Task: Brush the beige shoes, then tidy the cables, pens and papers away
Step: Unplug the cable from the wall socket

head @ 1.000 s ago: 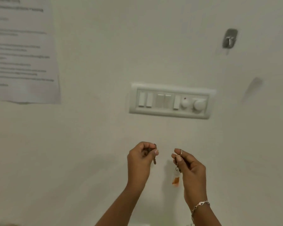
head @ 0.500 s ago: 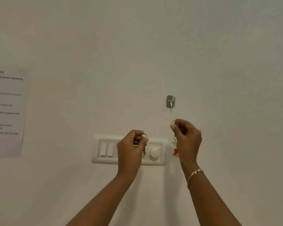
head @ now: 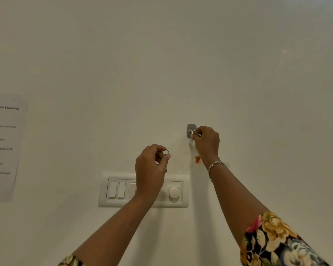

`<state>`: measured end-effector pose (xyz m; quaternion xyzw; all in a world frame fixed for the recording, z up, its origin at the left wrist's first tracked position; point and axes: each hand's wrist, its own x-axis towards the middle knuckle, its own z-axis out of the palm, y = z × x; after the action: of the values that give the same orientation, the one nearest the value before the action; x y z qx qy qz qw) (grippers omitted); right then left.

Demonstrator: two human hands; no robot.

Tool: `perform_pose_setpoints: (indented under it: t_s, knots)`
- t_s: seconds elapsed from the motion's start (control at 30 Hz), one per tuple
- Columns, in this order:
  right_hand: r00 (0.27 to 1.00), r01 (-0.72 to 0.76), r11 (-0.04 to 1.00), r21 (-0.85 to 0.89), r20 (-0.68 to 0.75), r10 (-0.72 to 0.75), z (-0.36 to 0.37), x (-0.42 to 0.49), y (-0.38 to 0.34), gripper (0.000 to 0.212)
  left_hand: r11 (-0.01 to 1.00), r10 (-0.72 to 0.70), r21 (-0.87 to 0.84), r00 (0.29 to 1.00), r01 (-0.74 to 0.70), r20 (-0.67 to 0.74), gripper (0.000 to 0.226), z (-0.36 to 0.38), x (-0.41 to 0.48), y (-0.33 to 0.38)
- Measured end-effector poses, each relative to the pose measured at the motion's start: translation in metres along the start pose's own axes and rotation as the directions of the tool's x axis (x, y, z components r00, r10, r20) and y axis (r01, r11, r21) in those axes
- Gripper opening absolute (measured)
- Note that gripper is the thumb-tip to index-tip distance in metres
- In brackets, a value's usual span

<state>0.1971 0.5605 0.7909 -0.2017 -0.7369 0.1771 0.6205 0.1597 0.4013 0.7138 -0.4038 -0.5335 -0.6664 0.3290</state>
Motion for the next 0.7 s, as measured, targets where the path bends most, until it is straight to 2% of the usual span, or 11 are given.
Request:
perform_pose_setpoints:
  t_s: [0.17, 0.33, 0.7]
  knots:
    - [0.998, -0.01, 1.0, -0.001, 0.06, 0.01, 0.001, -0.01, 0.009, 0.014, 0.997, 0.05, 0.052, 0.999, -0.051, 0.013, 0.011, 0.017, 0.004, -0.004]
    - [0.998, -0.027, 1.0, -0.006, 0.064, 0.028, -0.01, -0.031, 0.022, 0.027, 0.991, 0.07, 0.109, 0.997, -0.074, 0.045, 0.007, 0.051, 0.017, -0.003]
    - [0.996, -0.023, 0.999, -0.029, 0.09, 0.026, -0.057, -0.062, 0.064, 0.02, 0.985, 0.049, 0.161, 0.997, -0.057, 0.056, 0.01, 0.117, 0.056, 0.001]
